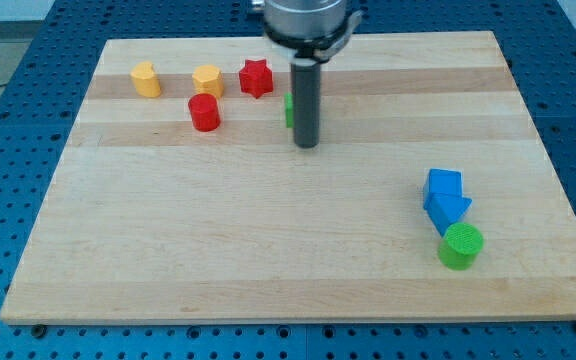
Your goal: Move arm at bottom center
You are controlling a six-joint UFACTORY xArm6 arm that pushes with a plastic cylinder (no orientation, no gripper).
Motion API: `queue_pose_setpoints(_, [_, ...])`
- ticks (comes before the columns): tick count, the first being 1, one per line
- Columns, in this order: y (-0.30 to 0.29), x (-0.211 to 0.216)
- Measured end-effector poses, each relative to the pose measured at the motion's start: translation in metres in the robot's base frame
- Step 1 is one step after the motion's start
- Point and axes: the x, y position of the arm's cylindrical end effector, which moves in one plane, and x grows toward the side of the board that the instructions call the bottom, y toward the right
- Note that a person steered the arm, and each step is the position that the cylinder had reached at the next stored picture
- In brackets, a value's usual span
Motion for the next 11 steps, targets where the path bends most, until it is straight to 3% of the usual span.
queue_pose_setpoints(1, [0.008, -0.022])
queue_pose_setpoints(3, [-0.03, 0.024])
queue_pose_setpoints(6, [-0.026, -0.049])
queue_pose_setpoints(8, [-0.024, -0.07])
queue_pose_setpoints(10, [-0.063, -0.021])
queue_pose_setpoints(11, [0.046, -0.024])
